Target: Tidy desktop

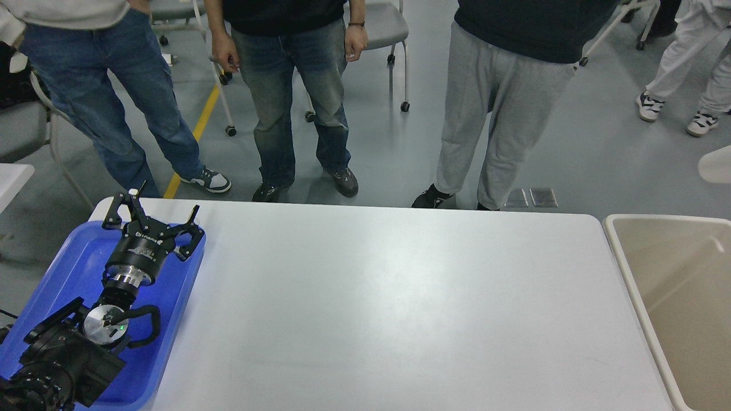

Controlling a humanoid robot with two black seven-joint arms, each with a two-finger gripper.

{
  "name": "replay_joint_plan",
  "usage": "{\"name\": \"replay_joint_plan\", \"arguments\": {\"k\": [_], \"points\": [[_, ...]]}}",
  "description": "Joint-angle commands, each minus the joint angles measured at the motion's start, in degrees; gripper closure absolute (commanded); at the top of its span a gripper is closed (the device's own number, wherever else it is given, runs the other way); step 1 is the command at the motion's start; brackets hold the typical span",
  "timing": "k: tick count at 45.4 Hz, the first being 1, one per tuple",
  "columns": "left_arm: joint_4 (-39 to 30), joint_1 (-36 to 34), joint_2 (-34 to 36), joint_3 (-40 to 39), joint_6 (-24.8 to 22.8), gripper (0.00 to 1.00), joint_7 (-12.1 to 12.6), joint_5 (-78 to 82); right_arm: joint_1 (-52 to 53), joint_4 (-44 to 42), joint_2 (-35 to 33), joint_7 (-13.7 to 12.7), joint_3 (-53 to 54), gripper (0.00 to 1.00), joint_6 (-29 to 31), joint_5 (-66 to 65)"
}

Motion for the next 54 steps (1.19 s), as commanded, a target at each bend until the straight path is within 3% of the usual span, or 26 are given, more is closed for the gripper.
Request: {"name": "replay_joint_plan", "arguments": {"k": [1,13,17,31,36,54], "points": [[0.0,0.0,0.0,0.0,0.0,0.00,0.0,0.0,-17.2,-12.9,9.3,0.0,13.8,1.00,-15.6,13.5],[0.0,0.0,0.0,0.1,0.0,0.00,0.0,0.0,-24.9,-41.1,27.6,-0.5,18.5,1.00,-19.9,22.8],[0.0,0.0,0.0,0.1,0.0,0.00,0.0,0.0,-26.0,-46.0,31.9,-0.7,19.4,1.00,-20.1,25.9],[0.0,0.0,-0.1,0.1,0.0,0.00,0.0,0.0,-31.9,-46.2,35.8,-1.3,24.2,1.00,-24.3,31.2],[0.0,0.0,0.0,0.1,0.0,0.00,0.0,0.0,-32.9,-46.1,35.9,-2.4,26.8,1.00,-24.4,31.2],[0.0,0.0,-0.1,0.1,0.0,0.00,0.0,-0.1,-34.0,-45.7,39.9,-2.4,29.1,1.00,-24.0,31.3]]}}
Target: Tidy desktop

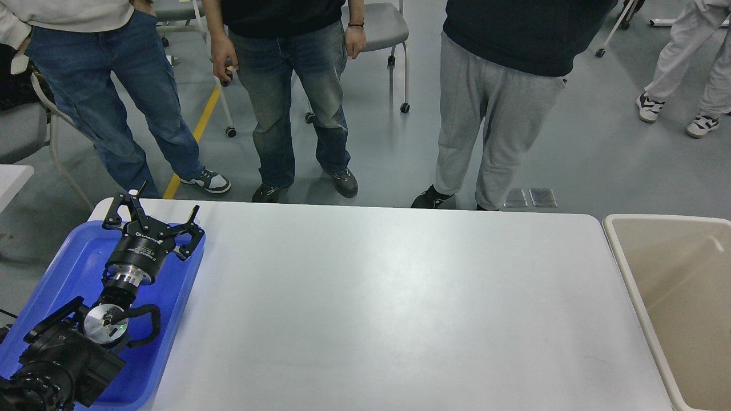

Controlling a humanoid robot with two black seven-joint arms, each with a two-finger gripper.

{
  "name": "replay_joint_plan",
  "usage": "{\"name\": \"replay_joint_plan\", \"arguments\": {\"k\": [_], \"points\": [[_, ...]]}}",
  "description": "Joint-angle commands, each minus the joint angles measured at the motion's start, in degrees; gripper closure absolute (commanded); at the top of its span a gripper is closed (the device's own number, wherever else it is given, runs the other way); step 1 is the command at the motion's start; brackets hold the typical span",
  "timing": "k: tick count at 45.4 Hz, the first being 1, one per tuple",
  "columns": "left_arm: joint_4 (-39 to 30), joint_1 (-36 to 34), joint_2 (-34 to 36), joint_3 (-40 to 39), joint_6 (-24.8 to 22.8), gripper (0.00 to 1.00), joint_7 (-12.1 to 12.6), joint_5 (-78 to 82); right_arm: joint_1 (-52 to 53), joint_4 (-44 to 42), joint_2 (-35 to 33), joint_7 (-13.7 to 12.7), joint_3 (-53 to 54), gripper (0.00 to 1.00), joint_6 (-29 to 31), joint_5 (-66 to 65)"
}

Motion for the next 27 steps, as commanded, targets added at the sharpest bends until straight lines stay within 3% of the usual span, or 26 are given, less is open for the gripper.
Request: {"name": "replay_joint_plan", "arguments": {"k": [1,8,10,13,15,23,27], "points": [[0.0,0.0,-0.1,0.0,0.0,0.00,0.0,0.0,-1.4,-0.3,3.1,-0.1,1.5,1.00,-0.2,0.4],[0.0,0.0,-0.1,0.0,0.0,0.00,0.0,0.0,-1.5,-0.2,3.9,-0.1,1.5,0.99,-0.4,0.4],[0.0,0.0,-0.1,0.0,0.0,0.00,0.0,0.0,-1.5,-0.2,3.9,0.0,1.5,0.76,-0.5,0.4],[0.0,0.0,0.0,0.0,0.0,0.00,-0.1,0.0,-1.5,-0.2,4.2,0.1,1.4,0.50,-0.4,0.3],[0.0,0.0,-0.1,-0.1,0.0,0.00,0.0,0.0,-1.5,-0.2,4.2,0.2,1.4,0.22,-0.5,0.3],[0.0,0.0,-0.1,0.0,0.0,0.00,0.0,0.0,-1.4,-0.2,4.0,0.2,1.1,0.02,-0.4,0.3],[0.0,0.0,0.0,0.0,0.0,0.00,0.0,0.0,-1.4,-0.2,3.9,0.2,0.6,0.01,-0.4,0.3]]}}
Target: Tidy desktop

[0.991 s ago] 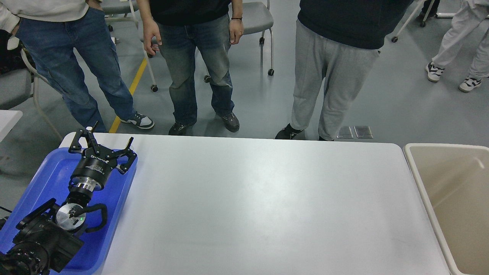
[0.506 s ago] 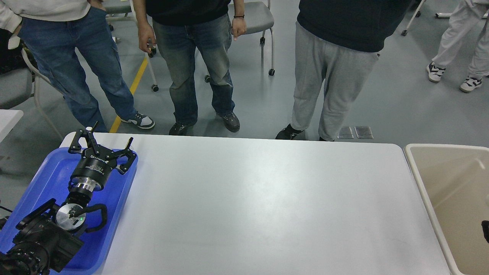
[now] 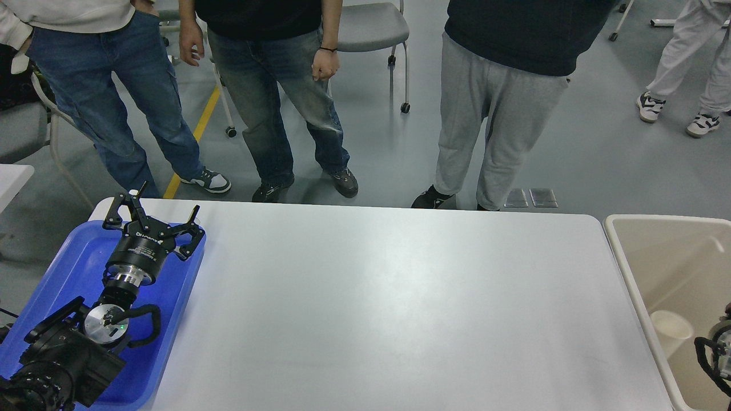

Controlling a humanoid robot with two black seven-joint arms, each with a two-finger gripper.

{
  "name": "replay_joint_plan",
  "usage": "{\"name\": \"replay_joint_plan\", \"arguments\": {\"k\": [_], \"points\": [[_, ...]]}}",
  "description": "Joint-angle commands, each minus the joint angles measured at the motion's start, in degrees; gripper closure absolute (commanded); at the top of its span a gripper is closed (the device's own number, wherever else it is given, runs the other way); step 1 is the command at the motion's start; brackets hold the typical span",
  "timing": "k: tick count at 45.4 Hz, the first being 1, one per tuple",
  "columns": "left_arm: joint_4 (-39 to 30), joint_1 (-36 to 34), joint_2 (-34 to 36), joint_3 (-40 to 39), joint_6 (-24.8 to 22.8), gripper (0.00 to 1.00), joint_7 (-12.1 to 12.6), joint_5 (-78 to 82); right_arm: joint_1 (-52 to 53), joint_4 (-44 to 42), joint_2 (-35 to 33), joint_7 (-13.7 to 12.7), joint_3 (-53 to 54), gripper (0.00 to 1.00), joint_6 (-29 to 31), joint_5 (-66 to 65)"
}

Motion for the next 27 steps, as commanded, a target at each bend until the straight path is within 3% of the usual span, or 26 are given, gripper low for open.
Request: {"name": "replay_joint_plan", "arguments": {"k": [1,27], "points": [[0.0,0.0,0.0,0.0,0.0,0.00,0.0,0.0,0.1,0.0,0.0,0.2,-0.7,0.01,0.0,0.0],[0.0,-0.1,0.0,0.0,0.0,0.00,0.0,0.0,8.9,-0.4,-4.3,0.3,-1.9,0.01,0.3,-0.1]]}}
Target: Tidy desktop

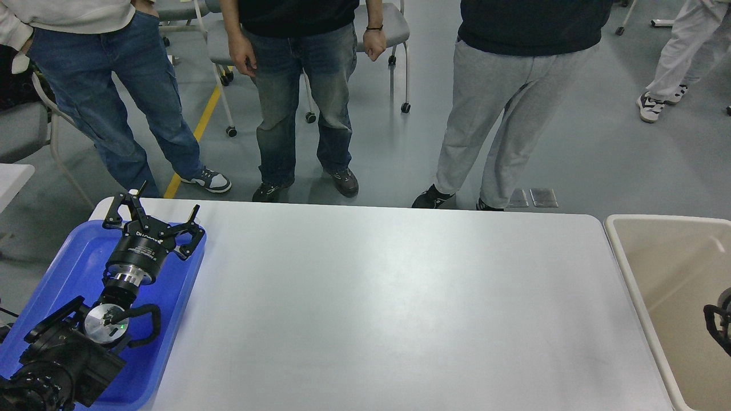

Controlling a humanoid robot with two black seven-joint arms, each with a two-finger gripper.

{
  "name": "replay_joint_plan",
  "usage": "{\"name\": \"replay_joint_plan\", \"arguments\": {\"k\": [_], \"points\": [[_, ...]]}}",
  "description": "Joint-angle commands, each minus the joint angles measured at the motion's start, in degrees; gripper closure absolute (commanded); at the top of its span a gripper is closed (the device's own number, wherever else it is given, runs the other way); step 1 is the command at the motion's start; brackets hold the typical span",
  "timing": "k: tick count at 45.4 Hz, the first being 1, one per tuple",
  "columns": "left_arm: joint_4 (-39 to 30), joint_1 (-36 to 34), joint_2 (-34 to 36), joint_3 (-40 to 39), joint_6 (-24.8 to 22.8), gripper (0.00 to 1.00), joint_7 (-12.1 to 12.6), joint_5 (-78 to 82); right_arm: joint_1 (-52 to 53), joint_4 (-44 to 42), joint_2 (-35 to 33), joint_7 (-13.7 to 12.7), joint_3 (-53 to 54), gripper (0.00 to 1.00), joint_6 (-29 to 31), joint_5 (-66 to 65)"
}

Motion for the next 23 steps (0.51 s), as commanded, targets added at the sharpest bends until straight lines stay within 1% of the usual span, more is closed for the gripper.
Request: {"name": "replay_joint_plan", "arguments": {"k": [1,11,19,23], "points": [[0.0,0.0,0.0,0.0,0.0,0.00,0.0,0.0,3.5,-0.1,-2.6,0.1,-0.5,0.01,0.2,0.0],[0.0,0.0,0.0,0.0,0.0,0.00,0.0,0.0,7.2,-0.1,-4.4,-0.1,1.3,0.01,0.1,0.4],[0.0,0.0,0.0,0.0,0.0,0.00,0.0,0.0,10.4,0.1,-4.4,-0.5,10.5,0.00,0.6,6.5],[0.0,0.0,0.0,0.0,0.0,0.00,-0.1,0.0,12.8,0.2,-3.9,-0.6,13.1,0.00,0.7,7.7]]}}
